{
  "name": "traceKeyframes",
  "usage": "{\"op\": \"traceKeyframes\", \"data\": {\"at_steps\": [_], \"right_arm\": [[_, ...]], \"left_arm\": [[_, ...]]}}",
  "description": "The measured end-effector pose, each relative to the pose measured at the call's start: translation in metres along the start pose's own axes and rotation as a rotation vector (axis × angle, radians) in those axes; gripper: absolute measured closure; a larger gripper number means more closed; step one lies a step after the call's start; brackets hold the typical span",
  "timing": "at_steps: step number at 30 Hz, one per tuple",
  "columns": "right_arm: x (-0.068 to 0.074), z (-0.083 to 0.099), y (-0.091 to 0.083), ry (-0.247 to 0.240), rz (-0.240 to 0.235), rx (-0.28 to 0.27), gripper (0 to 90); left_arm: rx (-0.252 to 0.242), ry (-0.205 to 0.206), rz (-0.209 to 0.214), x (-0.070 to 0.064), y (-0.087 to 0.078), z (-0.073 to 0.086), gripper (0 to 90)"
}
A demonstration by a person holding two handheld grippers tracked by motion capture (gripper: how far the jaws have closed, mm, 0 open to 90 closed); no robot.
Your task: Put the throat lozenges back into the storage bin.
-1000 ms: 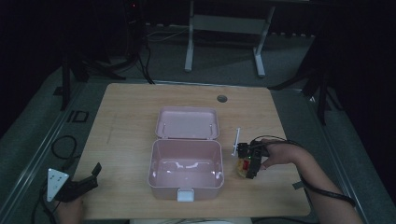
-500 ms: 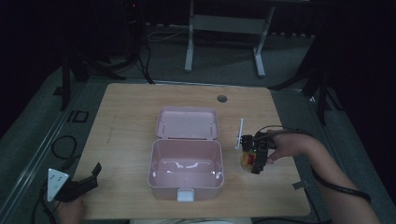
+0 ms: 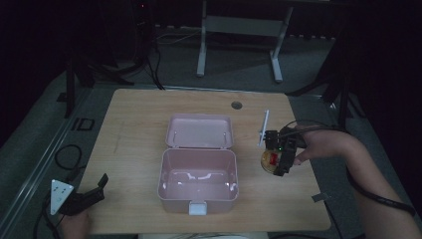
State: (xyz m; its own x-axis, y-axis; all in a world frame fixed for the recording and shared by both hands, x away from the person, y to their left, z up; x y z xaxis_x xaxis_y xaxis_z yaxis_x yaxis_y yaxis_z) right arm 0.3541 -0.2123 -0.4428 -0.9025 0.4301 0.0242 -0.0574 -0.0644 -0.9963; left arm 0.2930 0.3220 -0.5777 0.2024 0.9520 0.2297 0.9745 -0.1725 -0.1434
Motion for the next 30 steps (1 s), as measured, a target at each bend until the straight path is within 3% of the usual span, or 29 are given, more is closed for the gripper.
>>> {"op": "traceKeyframes", "data": {"at_steps": [4, 11, 20, 27, 30], "right_arm": [[0.001, -0.002, 0.0, 0.007, -0.002, 0.015, 20.7], [0.009, -0.016, 0.004, -0.023, -0.014, 0.019, 20.6], [0.023, -0.05, 0.004, -0.084, -0.021, 0.007, 20.7], [0.04, -0.077, 0.0, -0.133, -0.03, 0.004, 20.7], [0.051, -0.093, -0.002, -0.178, -0.05, -0.009, 20.7]], "left_arm": [[0.0, -0.001, 0.0, 0.0, 0.0, 0.0, 3.0], [0.0, -0.001, -0.001, 0.0, 0.0, 0.0, 3.0], [-0.003, -0.002, -0.003, 0.0, 0.0, 0.0, 3.0], [-0.006, -0.002, -0.003, 0.0, -0.001, 0.0, 3.0], [-0.008, -0.004, -0.002, 0.0, -0.001, 0.0, 3.0]]}}
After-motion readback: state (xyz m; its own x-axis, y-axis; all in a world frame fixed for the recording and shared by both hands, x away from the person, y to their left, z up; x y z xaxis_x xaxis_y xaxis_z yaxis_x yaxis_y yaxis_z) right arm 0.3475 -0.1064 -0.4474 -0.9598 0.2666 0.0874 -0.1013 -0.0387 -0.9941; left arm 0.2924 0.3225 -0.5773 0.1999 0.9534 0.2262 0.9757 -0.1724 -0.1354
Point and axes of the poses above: each handheld gripper's, and its own axes: y roughly forward along the jaws, z roughly out of its underside, x roughly to its left, the point moved 9 cm from there along y, roughly forward along the jaws, and after that the axes turned 15 degrees about y, right-handed, at the moved point
